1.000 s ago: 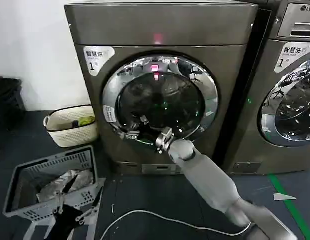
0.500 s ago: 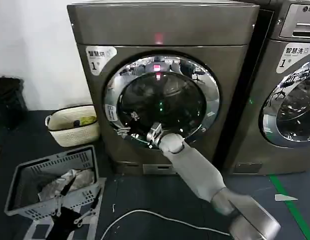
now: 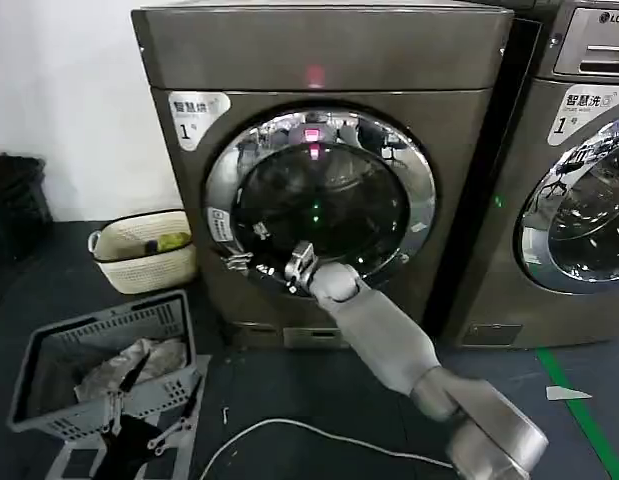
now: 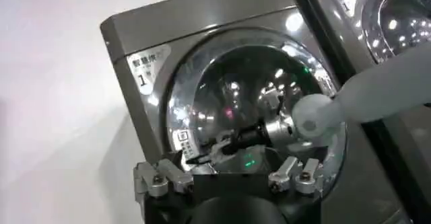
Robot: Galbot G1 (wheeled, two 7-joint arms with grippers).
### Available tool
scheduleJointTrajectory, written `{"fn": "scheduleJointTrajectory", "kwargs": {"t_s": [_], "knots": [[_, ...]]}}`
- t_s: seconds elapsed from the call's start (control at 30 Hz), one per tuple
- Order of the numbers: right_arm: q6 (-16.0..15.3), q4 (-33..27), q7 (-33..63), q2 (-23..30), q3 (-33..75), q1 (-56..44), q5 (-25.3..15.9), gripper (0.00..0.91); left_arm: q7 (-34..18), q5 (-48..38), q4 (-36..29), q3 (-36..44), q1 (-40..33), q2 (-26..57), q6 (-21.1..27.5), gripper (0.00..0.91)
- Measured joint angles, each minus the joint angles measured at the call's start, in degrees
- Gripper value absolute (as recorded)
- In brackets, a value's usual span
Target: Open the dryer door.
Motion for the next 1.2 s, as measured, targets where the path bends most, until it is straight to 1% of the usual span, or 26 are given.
{"fn": "scheduleJointTrajectory", "kwargs": {"t_s": [0.2, 0.33, 0.43, 0.47, 0.57, 0.8, 0.97, 1.07, 1.2], "knots": [[0.7, -2.0, -3.9, 0.4, 0.0, 0.9, 0.4, 0.907, 0.0, 0.1, -0.4, 0.0, 0.2, -0.5, 0.0, 0.907], [1.0, -2.2, -7.0, 0.2, 0.0, 1.1, 0.5, 0.907, 0.0, 0.2, -0.5, 0.0, 0.3, -0.8, 0.0, 0.907], [1.9, -2.1, -9.4, 0.0, -0.2, 1.2, 0.6, 0.907, 0.0, 0.3, -0.5, 0.0, 0.1, -0.9, 0.0, 0.907], [2.2, -1.9, -10.2, -0.2, -0.3, 1.1, 0.9, 0.907, 0.0, 0.3, -0.5, 0.0, 0.1, -0.9, 0.0, 0.907], [3.2, -0.9, -12.6, -0.9, -1.2, 0.7, 3.1, 0.907, 0.0, 0.3, -0.3, -0.1, -0.1, -0.9, 0.0, 0.907], [5.1, 2.9, -18.6, -3.4, -3.6, -0.6, 7.1, 0.907, 0.0, -0.3, 0.2, -1.1, -0.7, -0.7, 0.2, 0.907], [5.8, 6.0, -24.5, -5.7, -4.6, -1.6, 11.2, 0.907, 0.1, -0.2, 1.6, -3.4, -1.0, 0.6, 0.0, 0.907], [5.4, 9.0, -26.4, -7.5, -5.1, -2.6, 13.0, 0.907, 0.2, -3.5, 2.7, -5.9, -2.0, 1.9, 0.8, 0.907], [3.9, 14.4, -27.5, -10.3, -5.3, -4.2, 14.6, 0.907, 1.2, -8.1, 3.6, -10.2, -3.7, 3.7, 2.7, 0.907]]}}
